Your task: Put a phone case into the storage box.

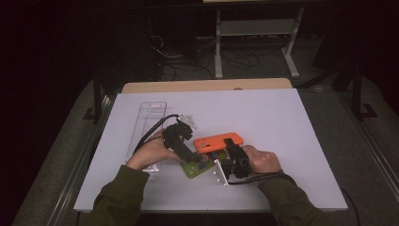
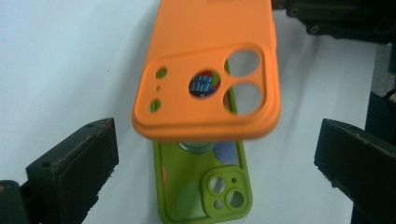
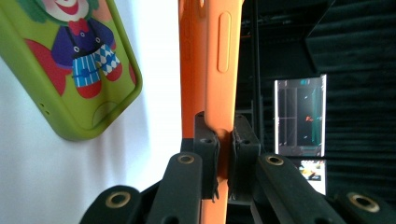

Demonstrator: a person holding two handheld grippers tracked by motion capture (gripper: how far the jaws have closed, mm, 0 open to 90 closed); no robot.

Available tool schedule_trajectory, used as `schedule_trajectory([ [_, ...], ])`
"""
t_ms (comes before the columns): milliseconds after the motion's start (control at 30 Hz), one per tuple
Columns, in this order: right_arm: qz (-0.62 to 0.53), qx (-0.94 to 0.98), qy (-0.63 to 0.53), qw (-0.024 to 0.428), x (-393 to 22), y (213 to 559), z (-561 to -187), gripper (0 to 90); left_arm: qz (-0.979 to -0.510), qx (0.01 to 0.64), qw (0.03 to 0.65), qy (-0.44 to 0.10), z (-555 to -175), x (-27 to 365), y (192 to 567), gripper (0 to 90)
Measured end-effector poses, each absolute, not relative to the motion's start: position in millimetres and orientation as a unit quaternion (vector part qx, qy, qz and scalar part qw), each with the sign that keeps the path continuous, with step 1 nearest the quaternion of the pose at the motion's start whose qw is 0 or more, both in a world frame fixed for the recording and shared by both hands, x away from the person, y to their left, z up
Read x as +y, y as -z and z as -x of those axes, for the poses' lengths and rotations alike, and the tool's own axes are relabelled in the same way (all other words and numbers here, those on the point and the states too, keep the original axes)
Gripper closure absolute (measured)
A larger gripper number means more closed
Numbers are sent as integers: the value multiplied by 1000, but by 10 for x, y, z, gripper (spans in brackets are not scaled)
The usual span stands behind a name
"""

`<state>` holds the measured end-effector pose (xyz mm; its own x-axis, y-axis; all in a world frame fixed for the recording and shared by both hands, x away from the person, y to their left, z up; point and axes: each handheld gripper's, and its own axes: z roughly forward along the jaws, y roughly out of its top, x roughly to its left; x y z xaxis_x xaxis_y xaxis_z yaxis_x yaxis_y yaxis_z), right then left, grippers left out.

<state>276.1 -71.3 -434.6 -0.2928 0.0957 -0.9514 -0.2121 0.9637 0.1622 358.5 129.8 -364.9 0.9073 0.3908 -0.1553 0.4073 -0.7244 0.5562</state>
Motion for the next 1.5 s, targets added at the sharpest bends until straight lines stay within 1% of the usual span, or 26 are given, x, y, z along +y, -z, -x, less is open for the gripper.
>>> schedule_trajectory([
  [67, 33, 800, -130, 585, -734, 4332, -2776, 826, -929, 214, 301, 11, -3583, 1298, 3655, 0],
  [100, 9, 803, -140, 579, -735, 4342, -2767, 826, -930, 213, 300, 11, -3584, 1300, 3655, 0],
  [133, 20, 797, -137, 587, -749, 4324, -2789, 826, -929, 215, 301, 11, -3585, 1302, 3656, 0],
  [167, 17, 798, -141, 585, -755, 4320, -2799, 825, -928, 218, 301, 12, -3586, 1305, 3657, 0],
  [200, 7, 804, -147, 576, -761, 4319, -2801, 826, -928, 220, 301, 11, -3589, 1309, 3654, 0],
  [500, -49, 820, -177, 542, -838, 4243, -2865, 826, -925, 226, 306, -2, -3599, 1332, 3647, 0],
  [633, -59, 821, -187, 537, -873, 4221, -2903, 825, -926, 224, 303, -7, -3608, 1337, 3644, 0],
  [833, -108, 826, -214, 510, -900, 4194, -2924, 825, -926, 225, 301, -8, -3605, 1332, 3646, 0],
  [967, -121, 828, -222, 501, -932, 4166, -2960, 825, -925, 227, 305, -11, -3600, 1328, 3651, 0],
  [1133, -172, 828, -258, 468, -958, 4152, -2985, 825, -924, 226, 307, -13, -3602, 1323, 3653, 0],
  [1367, -200, 830, -276, 441, -1037, 4103, -3043, 825, -928, 217, 303, -17, -3615, 1331, 3646, 0],
  [1500, -226, 829, -295, 417, -1070, 4085, -3073, 825, -927, 221, 303, -16, -3607, 1328, 3647, 0],
])
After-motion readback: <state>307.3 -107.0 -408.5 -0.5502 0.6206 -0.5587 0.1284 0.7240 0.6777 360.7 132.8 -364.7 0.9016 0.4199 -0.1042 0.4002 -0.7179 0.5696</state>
